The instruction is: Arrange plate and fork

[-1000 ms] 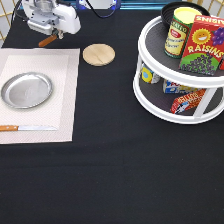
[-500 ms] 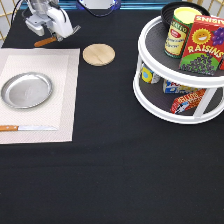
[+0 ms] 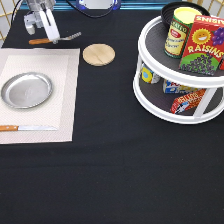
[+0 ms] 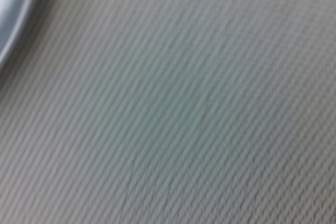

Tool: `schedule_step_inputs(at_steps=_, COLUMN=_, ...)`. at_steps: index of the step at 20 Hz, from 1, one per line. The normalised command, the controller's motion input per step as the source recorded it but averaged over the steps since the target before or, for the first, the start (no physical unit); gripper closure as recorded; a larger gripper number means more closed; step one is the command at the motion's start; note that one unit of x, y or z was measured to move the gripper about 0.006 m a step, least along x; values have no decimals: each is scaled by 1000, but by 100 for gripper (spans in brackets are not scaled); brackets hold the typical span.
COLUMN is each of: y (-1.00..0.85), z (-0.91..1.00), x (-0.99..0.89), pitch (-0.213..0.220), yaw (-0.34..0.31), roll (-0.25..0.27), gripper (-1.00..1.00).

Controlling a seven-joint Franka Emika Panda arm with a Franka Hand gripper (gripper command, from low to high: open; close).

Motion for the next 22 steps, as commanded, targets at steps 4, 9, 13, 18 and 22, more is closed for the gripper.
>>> schedule_step_inputs(at_steps=4, y=-415, z=144, x=684, pitch=74, yaw=-156, roll=-19, gripper=100)
schedule_step_inputs(at_steps=9, y=-771, z=-10, x=660, pitch=100, yaw=-14, roll=-15, gripper=100)
schedule_step_inputs(at_steps=13, y=-896, z=-91, x=429, pitch=134, yaw=37, roll=5, gripper=100)
schedule_step_inputs(at_steps=18, y=-387, z=0, x=45, pitch=167, yaw=39, roll=-13, gripper=100)
schedule_step_inputs(at_steps=22, y=86, z=-1, x=-69, pitch=143, yaw=46, roll=-52, gripper=100)
